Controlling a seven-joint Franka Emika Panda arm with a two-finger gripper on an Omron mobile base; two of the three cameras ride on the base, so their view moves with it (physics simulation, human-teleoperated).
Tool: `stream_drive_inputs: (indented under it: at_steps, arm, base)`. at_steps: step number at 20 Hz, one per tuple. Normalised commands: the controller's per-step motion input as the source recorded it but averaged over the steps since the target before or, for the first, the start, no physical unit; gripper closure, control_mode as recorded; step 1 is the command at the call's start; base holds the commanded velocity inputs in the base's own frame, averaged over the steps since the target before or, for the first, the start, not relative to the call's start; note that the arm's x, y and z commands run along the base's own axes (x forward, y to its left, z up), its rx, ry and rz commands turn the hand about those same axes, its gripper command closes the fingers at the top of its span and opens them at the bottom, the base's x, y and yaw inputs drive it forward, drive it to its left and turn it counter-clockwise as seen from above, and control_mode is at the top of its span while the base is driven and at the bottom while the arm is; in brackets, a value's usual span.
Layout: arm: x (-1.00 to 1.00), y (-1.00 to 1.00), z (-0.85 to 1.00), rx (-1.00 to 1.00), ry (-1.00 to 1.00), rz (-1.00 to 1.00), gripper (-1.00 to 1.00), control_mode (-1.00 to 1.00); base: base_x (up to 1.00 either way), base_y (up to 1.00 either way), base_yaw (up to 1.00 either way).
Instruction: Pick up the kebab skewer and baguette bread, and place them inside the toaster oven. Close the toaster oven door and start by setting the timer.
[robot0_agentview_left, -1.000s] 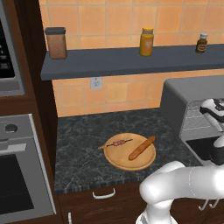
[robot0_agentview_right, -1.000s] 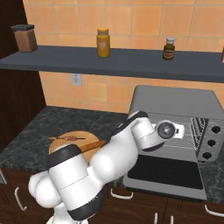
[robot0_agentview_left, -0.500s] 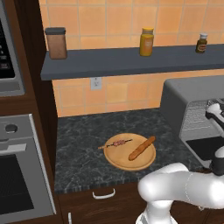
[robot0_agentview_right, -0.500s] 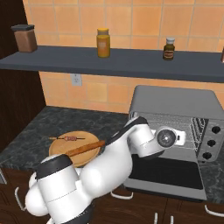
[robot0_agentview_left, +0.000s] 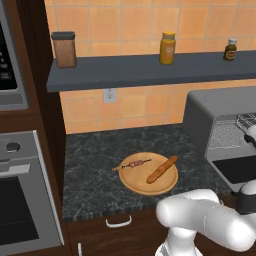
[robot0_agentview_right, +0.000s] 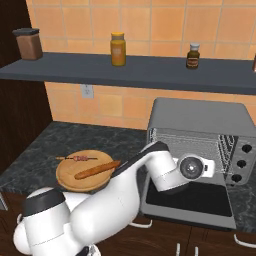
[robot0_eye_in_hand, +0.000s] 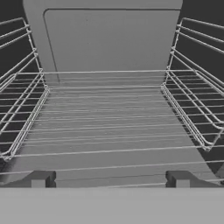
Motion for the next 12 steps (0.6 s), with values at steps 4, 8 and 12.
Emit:
stream_drive_inputs:
  at_steps: [4,8,12]
  arm:
    - [-0.71,0.00,-0.77,0.00,0.09,0.00,-1.00,-1.00]
    - [-0.71,0.00,-0.76,-0.01,0.07,0.00,-1.00,-1.00]
    - [-0.69,0.00,-0.68,-0.01,0.03,0.00,-1.00,-1.00]
  base:
    - [0.00,0.00,0.00]
    - [0.00,0.00,0.00]
    - [0.00,0.00,0.00]
